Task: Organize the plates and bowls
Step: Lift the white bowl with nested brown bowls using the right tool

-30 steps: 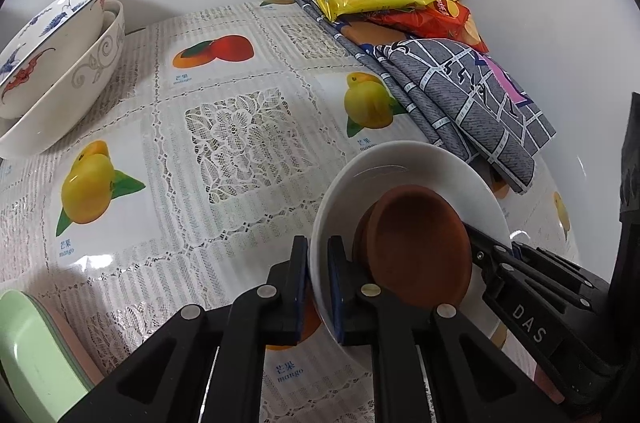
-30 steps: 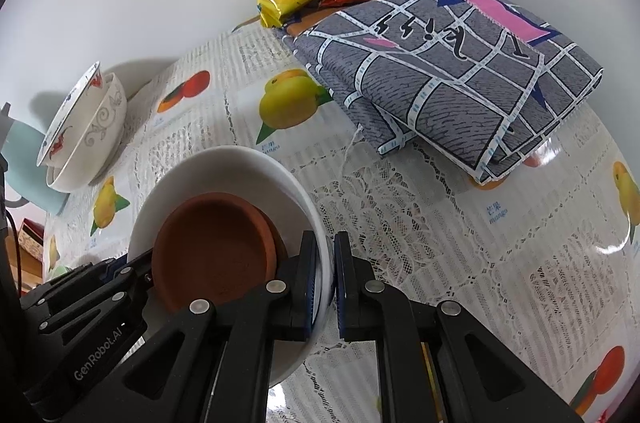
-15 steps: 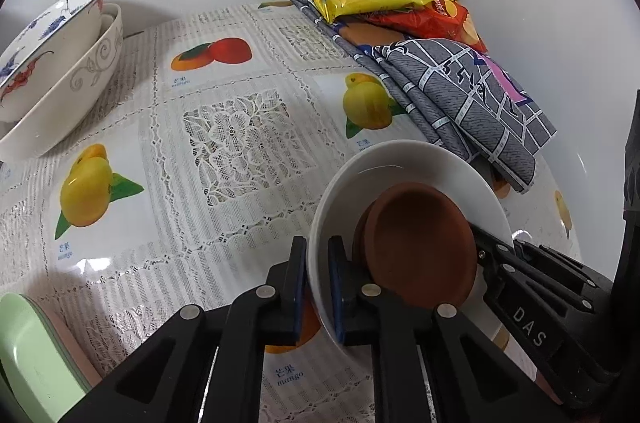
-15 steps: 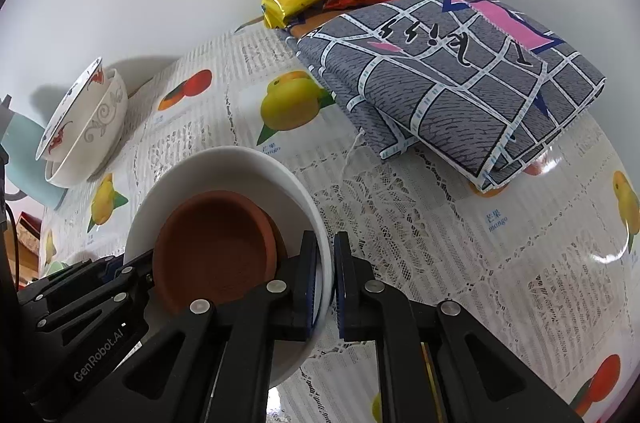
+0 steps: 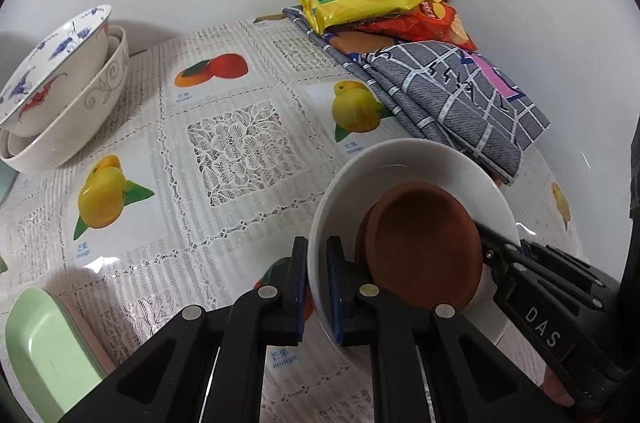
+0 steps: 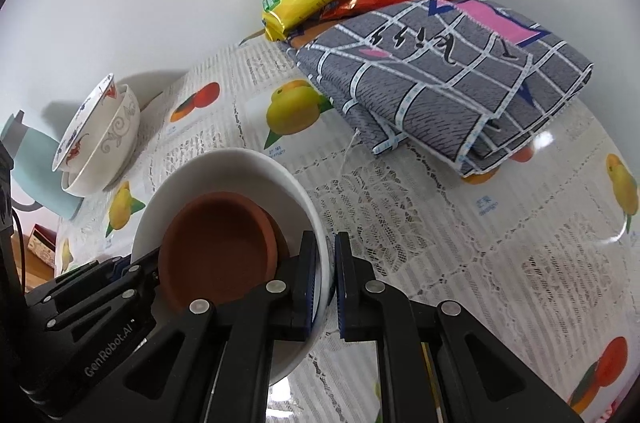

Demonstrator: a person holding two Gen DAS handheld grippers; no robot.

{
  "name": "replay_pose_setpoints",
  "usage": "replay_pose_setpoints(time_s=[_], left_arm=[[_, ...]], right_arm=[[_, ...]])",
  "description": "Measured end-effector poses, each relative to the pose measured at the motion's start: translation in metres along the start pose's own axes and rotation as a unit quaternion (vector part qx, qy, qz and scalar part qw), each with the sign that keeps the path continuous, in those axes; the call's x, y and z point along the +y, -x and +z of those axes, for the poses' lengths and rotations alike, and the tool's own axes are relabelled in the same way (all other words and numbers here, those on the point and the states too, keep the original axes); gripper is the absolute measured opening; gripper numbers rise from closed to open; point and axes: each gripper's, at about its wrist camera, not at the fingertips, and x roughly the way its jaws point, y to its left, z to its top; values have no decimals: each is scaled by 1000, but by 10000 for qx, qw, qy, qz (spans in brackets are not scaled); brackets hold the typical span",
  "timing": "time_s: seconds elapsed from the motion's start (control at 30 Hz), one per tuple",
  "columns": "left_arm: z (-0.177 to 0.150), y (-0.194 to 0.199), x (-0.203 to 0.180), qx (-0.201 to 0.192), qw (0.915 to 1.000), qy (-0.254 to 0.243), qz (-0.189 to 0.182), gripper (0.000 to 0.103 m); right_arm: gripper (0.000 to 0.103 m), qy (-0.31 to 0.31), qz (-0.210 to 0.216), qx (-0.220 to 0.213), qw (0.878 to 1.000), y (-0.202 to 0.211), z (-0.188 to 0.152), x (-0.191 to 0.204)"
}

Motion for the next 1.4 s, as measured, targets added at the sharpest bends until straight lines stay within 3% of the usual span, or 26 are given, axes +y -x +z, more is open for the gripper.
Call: replay_pose_setpoints(time_s=[0.87, 1.4], left_arm=[[-15, 89, -11, -422, 9991, 84, 49, 9], [-32, 125, 2, -614, 9980, 142, 90, 9]], right_arm=[[9, 195, 92, -455, 9987, 91, -14, 20], [9, 272, 187, -575, 9978, 118, -31, 42]])
